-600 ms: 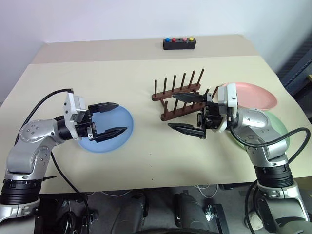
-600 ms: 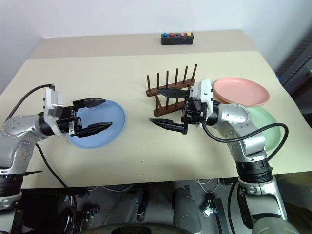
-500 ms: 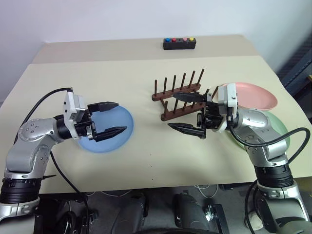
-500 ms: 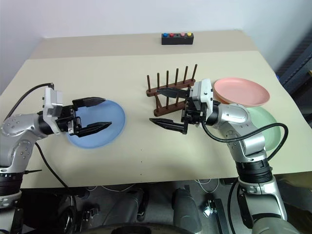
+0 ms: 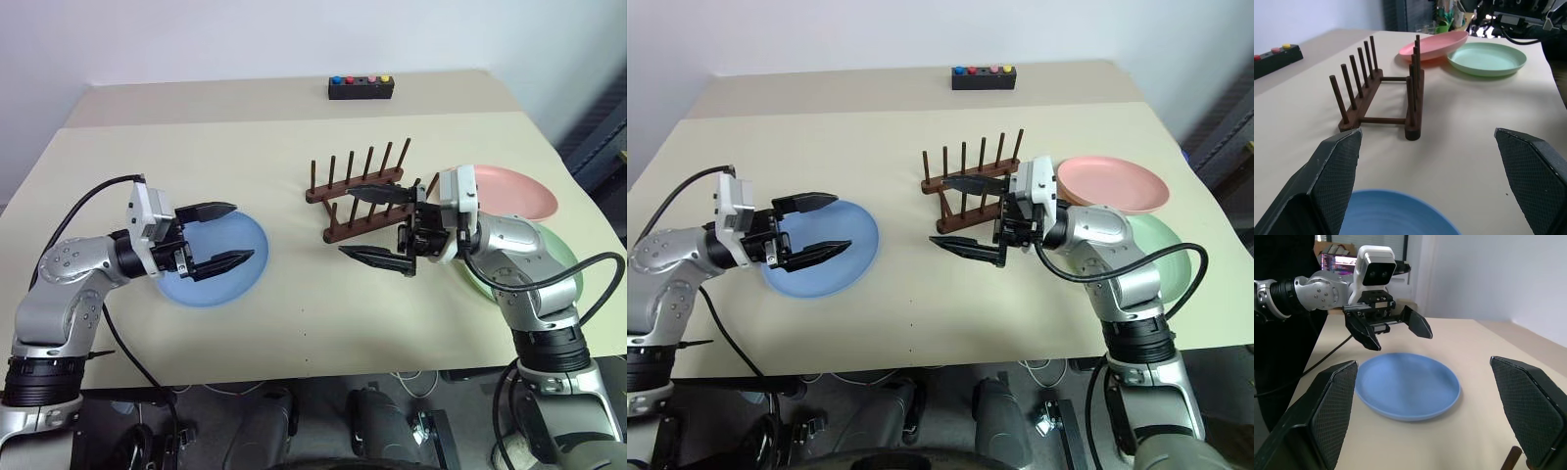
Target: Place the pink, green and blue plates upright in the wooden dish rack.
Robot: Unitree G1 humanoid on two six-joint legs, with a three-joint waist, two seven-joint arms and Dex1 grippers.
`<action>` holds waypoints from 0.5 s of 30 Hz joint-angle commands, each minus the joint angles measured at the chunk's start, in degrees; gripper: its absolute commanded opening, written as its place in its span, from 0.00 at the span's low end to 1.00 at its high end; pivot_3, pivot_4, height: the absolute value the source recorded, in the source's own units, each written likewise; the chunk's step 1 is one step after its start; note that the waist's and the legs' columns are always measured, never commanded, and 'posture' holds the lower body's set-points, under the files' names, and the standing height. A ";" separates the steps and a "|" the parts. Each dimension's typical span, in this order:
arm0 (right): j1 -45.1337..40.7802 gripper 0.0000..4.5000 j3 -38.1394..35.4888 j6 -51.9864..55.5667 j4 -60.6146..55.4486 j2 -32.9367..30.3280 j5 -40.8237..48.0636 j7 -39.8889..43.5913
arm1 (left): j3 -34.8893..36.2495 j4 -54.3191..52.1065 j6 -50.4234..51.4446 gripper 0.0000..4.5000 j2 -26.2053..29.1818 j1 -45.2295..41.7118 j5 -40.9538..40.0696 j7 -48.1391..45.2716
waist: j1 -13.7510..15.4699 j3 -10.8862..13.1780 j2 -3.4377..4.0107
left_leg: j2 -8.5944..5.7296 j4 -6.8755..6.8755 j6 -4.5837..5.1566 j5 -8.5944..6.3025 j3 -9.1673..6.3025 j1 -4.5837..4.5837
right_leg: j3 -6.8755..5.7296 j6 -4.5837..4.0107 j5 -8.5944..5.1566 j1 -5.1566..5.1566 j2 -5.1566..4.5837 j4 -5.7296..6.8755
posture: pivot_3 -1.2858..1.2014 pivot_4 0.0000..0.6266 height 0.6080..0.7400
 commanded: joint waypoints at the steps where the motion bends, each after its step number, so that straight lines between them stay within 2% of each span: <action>1: -1.30 0.98 -2.51 -1.43 -0.02 -1.43 0.55 1.13 | -1.24 -1.49 -0.47 1.00 -0.63 0.09 0.66 0.08 | 0.05 0.00 0.00 | 0.00 0.00 0.00 0.00 0.00 0.00 | 0.00 0.00 0.00 0.00 0.00 0.00 | 0.52 0.24 1.00; 4: -1.58 0.98 -2.37 -0.58 -0.03 -2.14 0.89 1.59 | -1.18 -2.09 3.55 1.00 0.27 -0.49 -1.15 0.04 | 0.00 0.00 0.00 | 0.00 0.01 0.00 0.00 0.00 0.00 | 0.00 0.00 0.00 0.01 0.00 0.00 | 0.52 0.24 1.00; 11: -1.00 0.98 -2.65 -1.58 2.55 -3.55 0.48 3.85 | -4.24 -4.42 7.53 1.00 -2.66 -3.09 0.39 5.86 | 0.03 -0.01 -0.01 | -0.01 0.03 0.00 0.00 0.00 0.00 | 0.00 0.00 0.00 0.03 0.00 0.00 | 0.52 0.24 1.00; 15: -0.28 0.98 -2.34 -2.84 3.42 -3.86 -0.60 4.48 | -12.03 -1.30 9.49 1.00 -5.42 -7.22 8.29 11.79 | 0.28 -0.01 -0.02 | -0.01 0.02 0.00 0.01 -0.01 0.00 | 0.00 0.00 0.00 0.02 0.00 0.01 | 0.52 0.24 1.00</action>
